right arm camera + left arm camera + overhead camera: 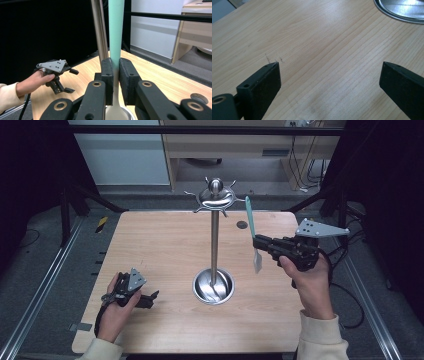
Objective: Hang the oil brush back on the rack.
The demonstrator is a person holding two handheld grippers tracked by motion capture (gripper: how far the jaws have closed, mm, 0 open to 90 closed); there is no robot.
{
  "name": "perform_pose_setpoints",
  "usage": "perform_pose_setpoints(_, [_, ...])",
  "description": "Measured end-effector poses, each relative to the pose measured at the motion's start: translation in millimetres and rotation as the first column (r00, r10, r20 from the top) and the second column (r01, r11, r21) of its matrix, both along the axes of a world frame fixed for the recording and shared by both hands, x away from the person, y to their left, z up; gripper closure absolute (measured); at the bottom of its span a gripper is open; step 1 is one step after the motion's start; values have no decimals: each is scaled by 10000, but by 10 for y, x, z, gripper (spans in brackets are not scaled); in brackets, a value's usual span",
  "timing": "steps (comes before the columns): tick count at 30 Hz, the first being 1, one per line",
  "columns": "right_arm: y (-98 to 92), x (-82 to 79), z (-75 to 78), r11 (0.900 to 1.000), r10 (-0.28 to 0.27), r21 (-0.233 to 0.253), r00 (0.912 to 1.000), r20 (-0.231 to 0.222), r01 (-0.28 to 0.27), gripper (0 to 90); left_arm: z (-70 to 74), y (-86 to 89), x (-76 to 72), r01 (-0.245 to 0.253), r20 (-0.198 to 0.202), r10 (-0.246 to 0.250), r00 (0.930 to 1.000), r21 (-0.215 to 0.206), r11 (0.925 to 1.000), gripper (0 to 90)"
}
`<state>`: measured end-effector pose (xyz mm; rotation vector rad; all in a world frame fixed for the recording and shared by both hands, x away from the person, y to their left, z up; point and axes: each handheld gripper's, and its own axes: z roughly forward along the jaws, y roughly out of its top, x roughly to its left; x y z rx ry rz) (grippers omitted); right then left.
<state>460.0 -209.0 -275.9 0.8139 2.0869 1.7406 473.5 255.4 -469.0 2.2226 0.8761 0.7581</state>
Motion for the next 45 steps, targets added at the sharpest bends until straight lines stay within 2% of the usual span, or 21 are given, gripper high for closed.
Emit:
perform_pose_setpoints(14, [160, 39, -71, 9998, 200, -5, 9998, -24, -200, 825, -4, -13, -5, 45, -40, -45, 10000, -15, 10000, 33])
perform_pose_setpoints(25, [284, 62, -191, 9985, -242, 497, 9990, 365, 224, 826, -6, -30, -10, 150, -54, -149, 9999, 71, 9999, 33])
perform_pose_setpoints(28, [303, 69, -207, 9982, -308, 526, 9984, 481, 283, 832, -8, -33, -8, 182, -82, -181, 9998, 124, 9998, 33])
perform_pose_setpoints(29, [310, 68, -211, 9981, -329, 539, 9983, 486, 303, 900, -9, -34, -8, 184, -81, -184, 9998, 118, 9998, 33])
perform_pose_setpoints(31, [314, 68, -219, 9976, -418, 582, 9977, 533, 387, 900, -8, -37, -9, 198, -81, -197, 9998, 117, 9997, 33])
perform_pose_setpoints(33, [321, 79, -232, 9978, -268, 623, 9984, 505, 236, 888, -9, -38, -9, 198, -79, -196, 9998, 135, 9997, 33])
perform_pose_setpoints(37, [336, 85, -245, 9983, -318, 500, 9982, 505, 293, 885, -8, -36, -9, 185, -74, -184, 9998, 118, 9998, 33])
perform_pose_setpoints(41, [310, 72, -228, 9974, -706, 182, 9956, 618, 696, 890, -7, -35, -10, 192, -65, -191, 9998, 117, 9997, 33])
perform_pose_setpoints(45, [176, 20, -161, 9922, -1247, 42, 9883, 878, 1248, 895, -5, -35, -12, 188, -50, -188, 9998, 92, 9998, 33])
